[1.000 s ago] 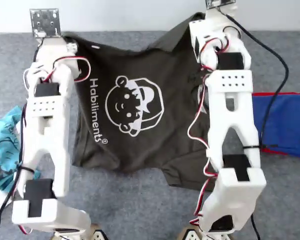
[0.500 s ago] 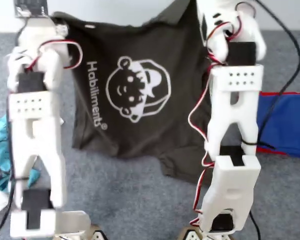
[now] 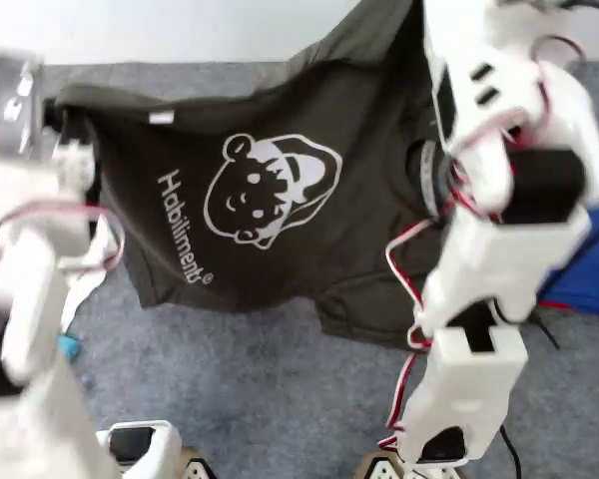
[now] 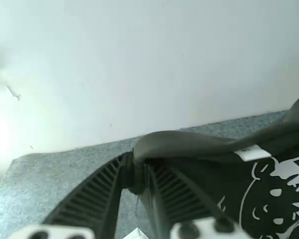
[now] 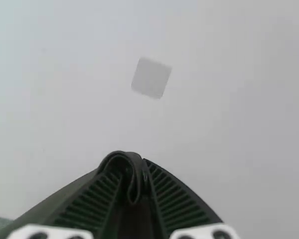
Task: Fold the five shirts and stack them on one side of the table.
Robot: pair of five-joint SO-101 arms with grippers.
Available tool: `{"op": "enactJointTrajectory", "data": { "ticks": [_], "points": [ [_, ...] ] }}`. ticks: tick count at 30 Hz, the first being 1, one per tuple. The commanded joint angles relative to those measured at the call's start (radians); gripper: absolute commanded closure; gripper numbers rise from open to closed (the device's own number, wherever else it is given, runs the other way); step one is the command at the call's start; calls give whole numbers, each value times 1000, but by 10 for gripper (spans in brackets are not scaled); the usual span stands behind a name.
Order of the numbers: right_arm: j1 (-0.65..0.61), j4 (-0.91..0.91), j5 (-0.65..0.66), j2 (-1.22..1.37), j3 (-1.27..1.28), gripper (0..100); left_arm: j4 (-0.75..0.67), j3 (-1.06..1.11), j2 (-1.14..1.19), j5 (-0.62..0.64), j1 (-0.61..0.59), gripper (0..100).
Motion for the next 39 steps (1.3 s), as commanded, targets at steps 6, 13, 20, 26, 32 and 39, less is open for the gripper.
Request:
{"op": "enactJointTrajectory", "data": {
  "ticks": [6,13,20,26,32,39],
  "points": [
    [-7,-33,-14,-209,-37,991,51,-90,-235,-3,5,986],
    [-7,-59,-17,-91,118,991,-94,196,-189,-11,5,986],
    [-38,-297,-9,101,351,991,-806,727,-11,-11,-3,986],
    [-44,-547,-9,289,408,991,-1175,665,319,-12,-3,986],
    [-51,-538,-12,308,344,991,-941,283,505,-6,-34,986],
    [-51,-375,-14,200,164,991,-523,73,388,-11,11,986]
  ]
}}
